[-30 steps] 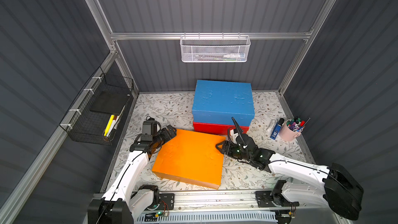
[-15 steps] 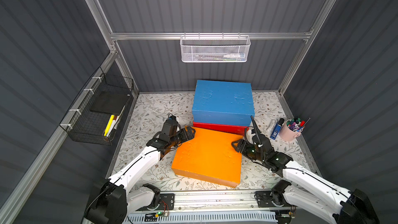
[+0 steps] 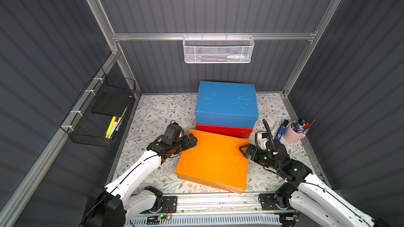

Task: Stack the shoeboxes
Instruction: Pick up the shoebox from the center of the board.

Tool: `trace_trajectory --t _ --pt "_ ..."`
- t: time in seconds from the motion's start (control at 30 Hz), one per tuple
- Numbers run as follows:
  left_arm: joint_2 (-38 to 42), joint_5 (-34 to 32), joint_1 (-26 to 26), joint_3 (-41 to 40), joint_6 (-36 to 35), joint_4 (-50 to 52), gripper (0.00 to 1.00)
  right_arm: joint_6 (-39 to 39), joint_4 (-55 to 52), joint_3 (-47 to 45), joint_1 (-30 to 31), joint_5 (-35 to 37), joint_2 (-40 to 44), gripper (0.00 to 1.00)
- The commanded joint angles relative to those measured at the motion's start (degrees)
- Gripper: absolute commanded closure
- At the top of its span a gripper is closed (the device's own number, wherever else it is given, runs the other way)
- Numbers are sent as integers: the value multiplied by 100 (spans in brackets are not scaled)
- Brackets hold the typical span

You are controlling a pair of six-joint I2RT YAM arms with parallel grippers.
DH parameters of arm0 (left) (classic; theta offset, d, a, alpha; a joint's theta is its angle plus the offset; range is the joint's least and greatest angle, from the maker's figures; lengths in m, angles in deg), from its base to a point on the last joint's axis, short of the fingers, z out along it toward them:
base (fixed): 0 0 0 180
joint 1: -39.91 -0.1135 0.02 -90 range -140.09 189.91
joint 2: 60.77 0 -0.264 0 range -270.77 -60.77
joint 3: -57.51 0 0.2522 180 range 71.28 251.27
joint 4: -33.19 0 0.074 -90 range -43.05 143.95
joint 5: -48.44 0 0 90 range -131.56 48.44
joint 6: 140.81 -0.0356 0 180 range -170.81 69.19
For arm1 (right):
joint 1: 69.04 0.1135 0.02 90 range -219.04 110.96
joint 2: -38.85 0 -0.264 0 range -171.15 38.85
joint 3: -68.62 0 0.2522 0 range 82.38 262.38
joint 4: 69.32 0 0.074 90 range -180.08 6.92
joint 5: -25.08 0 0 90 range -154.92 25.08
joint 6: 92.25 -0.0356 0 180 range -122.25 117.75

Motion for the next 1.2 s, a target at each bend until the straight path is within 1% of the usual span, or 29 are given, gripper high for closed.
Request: trace_trajectory --t 0.0,0.1,0.17,0.2,0.4,0.5,0.67,0.77,0.93,0.97,1.03,1.17 --pt "321 111 36 -380 96 250 1 5 -189 -193 10 -225 136 5" --pt "412 325 38 -608 -69 104 1 -153 44 -416 20 -482 63 5" --pt "356 385 38 -709 -129 63 1 -253 353 -605 64 -642 -35 5" --pt "299 521 44 -755 -138 -55 1 -291 500 -695 107 -678 -110 5" --pt "-29 1235 53 -969 5 -684 1 -447 921 -846 565 -448 -342 6" --pt "-179 1569 86 -868 15 -775 1 -467 917 -652 914 -124 -448 6" --pt "-200 1916 204 -582 50 -663 1 -454 856 -197 1376 164 -897 12" --pt "-88 1923 283 -378 48 -462 1 -433 809 0 1506 280 -1015 13" --pt "114 1923 378 -46 5 -126 1 -385 546 329 1621 426 -885 14" --pt "149 2088 389 6 11 -86 1 -369 492 408 1655 460 -860 14" --pt "217 2168 431 152 15 22 1 -327 314 627 1761 515 -846 14" --pt "428 2110 469 582 -42 448 1 -234 -6 1104 1950 556 -925 15"
